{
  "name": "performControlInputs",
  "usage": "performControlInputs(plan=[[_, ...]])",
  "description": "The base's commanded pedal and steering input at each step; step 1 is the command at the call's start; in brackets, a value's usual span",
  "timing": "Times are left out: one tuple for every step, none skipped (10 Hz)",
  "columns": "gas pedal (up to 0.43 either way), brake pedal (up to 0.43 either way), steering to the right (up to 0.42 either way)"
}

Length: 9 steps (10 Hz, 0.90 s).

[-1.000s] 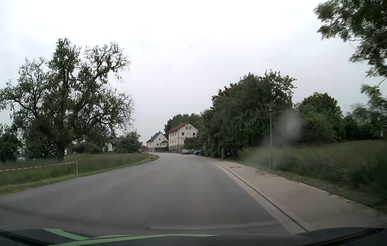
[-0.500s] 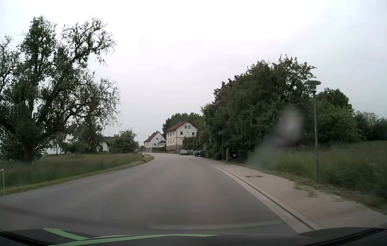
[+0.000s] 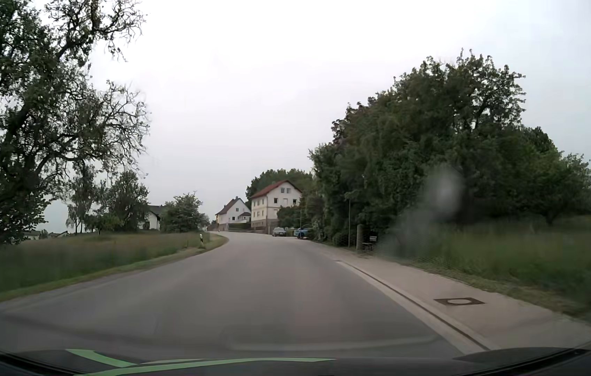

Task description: Follow the waypoints while adhering to traffic rules and regulations

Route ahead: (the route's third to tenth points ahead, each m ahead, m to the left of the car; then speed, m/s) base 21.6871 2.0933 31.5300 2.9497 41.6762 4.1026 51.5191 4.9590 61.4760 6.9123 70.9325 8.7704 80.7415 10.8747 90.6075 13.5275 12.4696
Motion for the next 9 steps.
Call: performControlInputs(plan=[[0.118,0.000,-0.005],[0.118,0.000,-0.007],[0.118,0.000,-0.007],[0.118,0.000,-0.008],[0.118,0.000,-0.009],[0.118,0.000,-0.009],[0.118,0.000,-0.011],[0.130,0.000,-0.013],[0.130,0.000,-0.013]])
